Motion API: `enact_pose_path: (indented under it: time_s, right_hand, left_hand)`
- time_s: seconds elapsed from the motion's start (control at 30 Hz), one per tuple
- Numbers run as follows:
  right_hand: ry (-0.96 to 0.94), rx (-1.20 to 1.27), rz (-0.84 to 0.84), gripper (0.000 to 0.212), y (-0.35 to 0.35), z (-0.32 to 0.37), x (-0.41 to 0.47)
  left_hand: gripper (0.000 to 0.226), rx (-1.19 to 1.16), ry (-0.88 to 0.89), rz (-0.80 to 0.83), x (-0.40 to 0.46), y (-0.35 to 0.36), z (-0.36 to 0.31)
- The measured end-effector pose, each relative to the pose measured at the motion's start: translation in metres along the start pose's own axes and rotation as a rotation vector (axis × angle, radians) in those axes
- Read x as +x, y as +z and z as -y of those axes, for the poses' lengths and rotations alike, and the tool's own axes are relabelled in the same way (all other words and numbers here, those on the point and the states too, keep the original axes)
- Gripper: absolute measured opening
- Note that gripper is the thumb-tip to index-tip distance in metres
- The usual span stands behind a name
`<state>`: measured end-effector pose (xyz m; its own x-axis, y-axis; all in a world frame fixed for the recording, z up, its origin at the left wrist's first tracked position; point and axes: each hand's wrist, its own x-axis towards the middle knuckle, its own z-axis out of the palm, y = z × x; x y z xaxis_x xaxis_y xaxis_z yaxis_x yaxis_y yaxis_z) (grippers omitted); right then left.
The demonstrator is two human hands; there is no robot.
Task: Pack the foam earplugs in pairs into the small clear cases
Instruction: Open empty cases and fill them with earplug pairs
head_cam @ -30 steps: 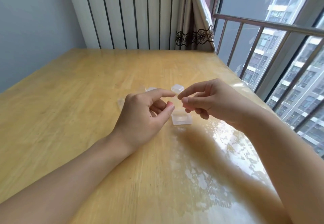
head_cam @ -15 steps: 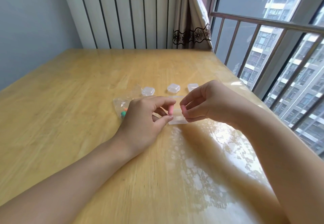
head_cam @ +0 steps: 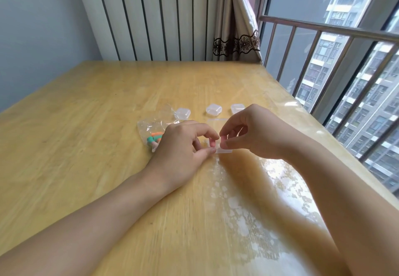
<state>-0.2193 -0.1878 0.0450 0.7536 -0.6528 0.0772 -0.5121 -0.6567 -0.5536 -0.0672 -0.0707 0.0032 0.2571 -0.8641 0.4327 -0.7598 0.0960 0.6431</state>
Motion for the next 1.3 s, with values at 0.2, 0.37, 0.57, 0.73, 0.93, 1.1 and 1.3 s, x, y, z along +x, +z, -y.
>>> enact_pose_path:
  time_s: [0.2, 0.37, 0.57, 0.73, 0.93, 1.1, 1.3]
  right_hand:
    - [0.01, -0.022, 0.043, 0.012, 0.004, -0.001, 0.001]
    - [0.004, 0.01, 0.061, 0.012, 0.006, -0.002, 0.002]
    - [0.028, 0.022, 0.009, 0.014, 0.006, 0.0, 0.001]
    - [0.09, 0.032, 0.037, 0.017, 0.006, -0.001, 0.0]
    - [0.121, 0.161, 0.114, 0.012, 0.005, -0.002, 0.001]
    - [0.12, 0.19, 0.06, 0.01, 0.009, -0.001, 0.001]
    - [0.107, 0.129, -0.008, 0.018, 0.012, 0.004, 0.001]
  left_hand:
    - [0.022, -0.021, 0.012, 0.022, 0.001, 0.001, 0.003]
    - [0.02, 0.024, 0.04, 0.037, 0.0, 0.002, 0.006]
    - [0.022, 0.041, 0.066, 0.056, 0.001, 0.002, 0.008]
    - [0.025, 0.016, 0.07, 0.072, 0.001, 0.002, 0.008]
    - [0.022, -0.051, 0.04, 0.008, 0.0, 0.003, 0.011]
    - [0.019, -0.039, 0.021, 0.034, 0.001, 0.003, 0.013]
    - [0.021, -0.128, -0.03, 0.0, 0.001, 0.003, 0.013]
